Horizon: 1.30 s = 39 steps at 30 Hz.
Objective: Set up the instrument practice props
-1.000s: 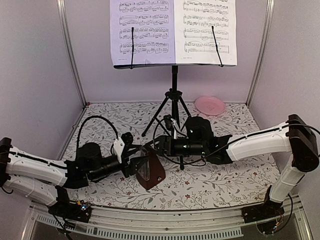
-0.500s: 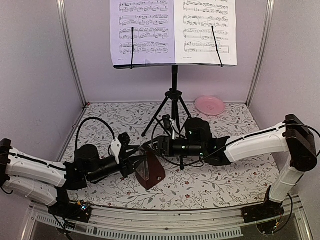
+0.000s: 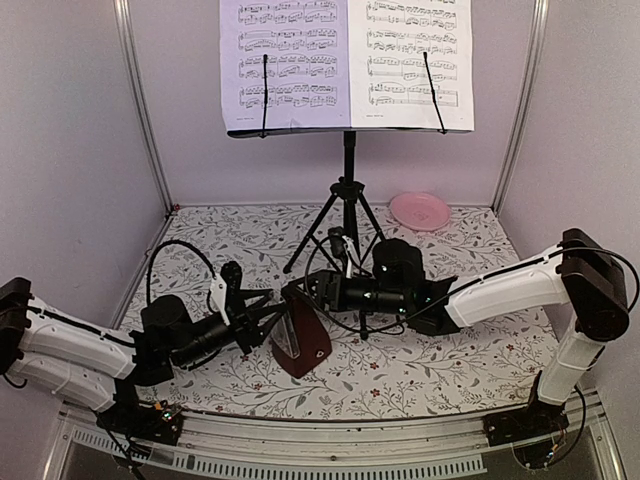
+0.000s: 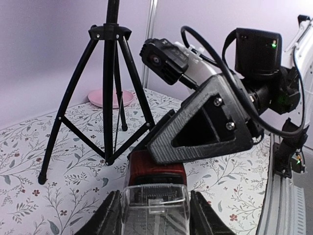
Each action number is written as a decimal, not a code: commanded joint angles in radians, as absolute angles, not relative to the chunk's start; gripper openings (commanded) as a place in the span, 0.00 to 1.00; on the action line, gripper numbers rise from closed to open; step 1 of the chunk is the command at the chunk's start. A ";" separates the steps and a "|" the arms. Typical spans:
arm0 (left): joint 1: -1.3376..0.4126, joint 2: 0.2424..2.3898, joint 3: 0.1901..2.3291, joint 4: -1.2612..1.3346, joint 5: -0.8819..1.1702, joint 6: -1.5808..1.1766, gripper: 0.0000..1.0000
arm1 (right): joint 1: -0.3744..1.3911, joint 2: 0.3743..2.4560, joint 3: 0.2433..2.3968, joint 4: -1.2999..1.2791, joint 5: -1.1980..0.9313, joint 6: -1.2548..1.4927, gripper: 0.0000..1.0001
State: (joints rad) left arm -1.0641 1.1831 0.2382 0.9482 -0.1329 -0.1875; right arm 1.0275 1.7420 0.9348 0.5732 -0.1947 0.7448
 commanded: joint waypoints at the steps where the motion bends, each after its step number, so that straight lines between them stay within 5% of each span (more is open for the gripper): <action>1: -1.075 1.227 0.221 1.032 -0.058 -0.378 0.10 | 1.026 1.825 0.852 0.256 -0.111 0.684 0.63; 20: -0.943 0.712 0.380 0.166 -0.234 -0.209 0.12 | 1.030 1.769 0.909 0.275 -0.143 0.620 0.67; 39: -0.588 1.349 0.717 -0.138 -0.148 -0.296 0.13 | 1.052 1.726 1.056 0.310 -0.203 0.435 0.94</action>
State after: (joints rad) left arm -0.6327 1.2636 0.6682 -0.1123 -0.1947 -0.3073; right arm 1.0409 1.7195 1.0279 0.4038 -0.1959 0.5159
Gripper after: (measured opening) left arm 0.420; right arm 0.913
